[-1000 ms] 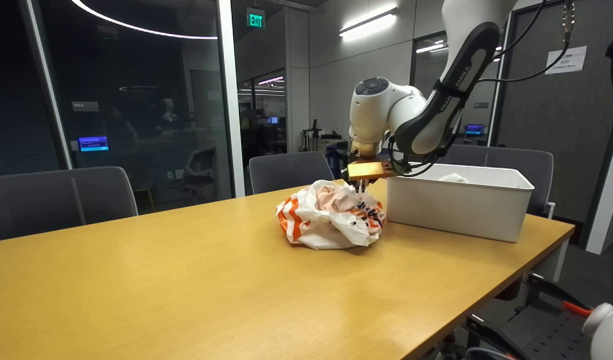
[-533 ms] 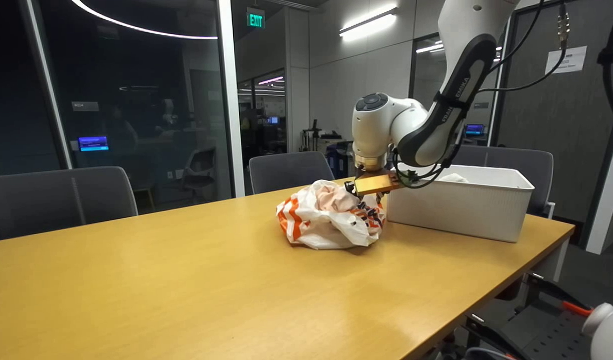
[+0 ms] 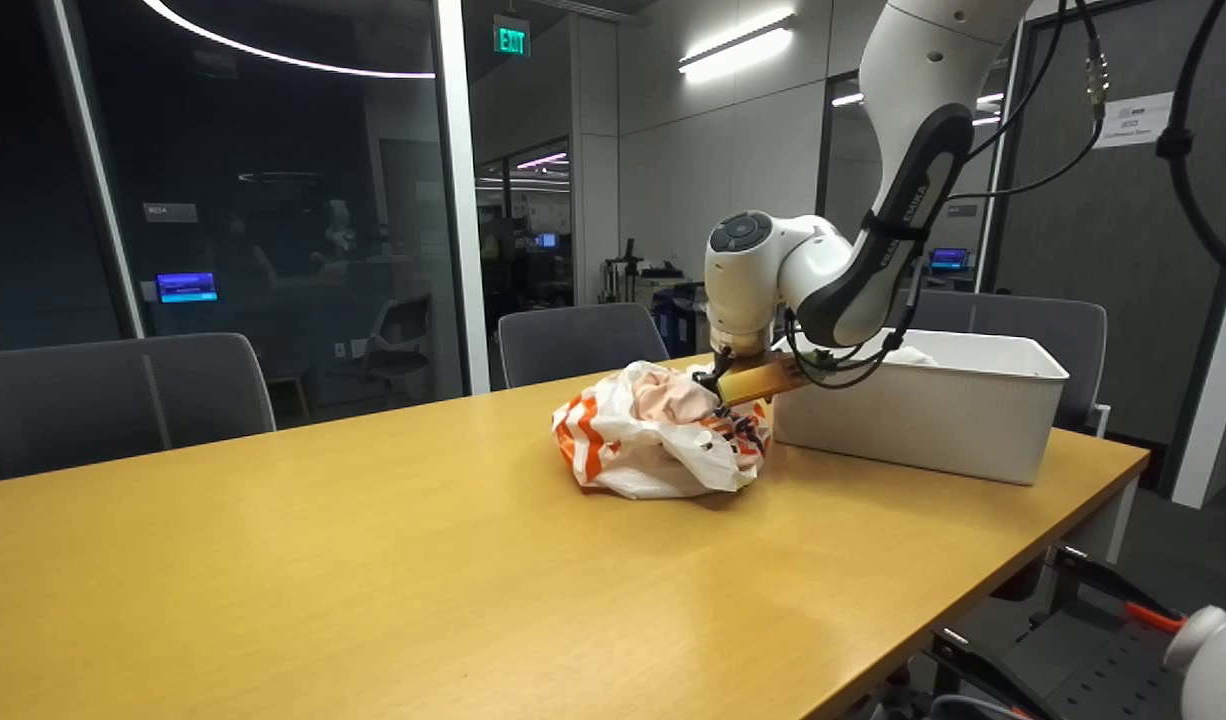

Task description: Pick up the cloth in the bag and put it the box and pick up the cloth on the table and put it in the bag

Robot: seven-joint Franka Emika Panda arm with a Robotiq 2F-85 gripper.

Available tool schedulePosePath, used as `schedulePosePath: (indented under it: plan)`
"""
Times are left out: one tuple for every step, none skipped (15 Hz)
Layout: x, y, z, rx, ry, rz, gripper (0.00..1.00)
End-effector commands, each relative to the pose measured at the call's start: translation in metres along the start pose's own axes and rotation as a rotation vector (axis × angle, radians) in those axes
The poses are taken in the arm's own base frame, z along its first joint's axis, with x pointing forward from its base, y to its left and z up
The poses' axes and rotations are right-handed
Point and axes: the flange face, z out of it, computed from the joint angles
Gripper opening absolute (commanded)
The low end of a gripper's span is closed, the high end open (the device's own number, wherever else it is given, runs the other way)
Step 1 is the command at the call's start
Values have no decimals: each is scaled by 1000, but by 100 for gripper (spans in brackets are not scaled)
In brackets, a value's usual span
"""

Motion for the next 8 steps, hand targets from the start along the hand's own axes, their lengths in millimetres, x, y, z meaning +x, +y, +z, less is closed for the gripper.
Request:
schedulePosePath:
  plan:
    - [0,-4,15,9,1,-3,100]
    - [-2,-6,16,17,-3,-8,75]
    - [-3,-7,16,22,-5,-11,73]
    - [-3,-8,16,25,-6,-14,65]
    - [-3,-9,15,30,-4,-16,56]
    - [-3,-9,13,35,-2,-16,45]
    - [-3,-9,12,39,-1,-16,38]
    - [-3,-10,11,45,-2,-14,28]
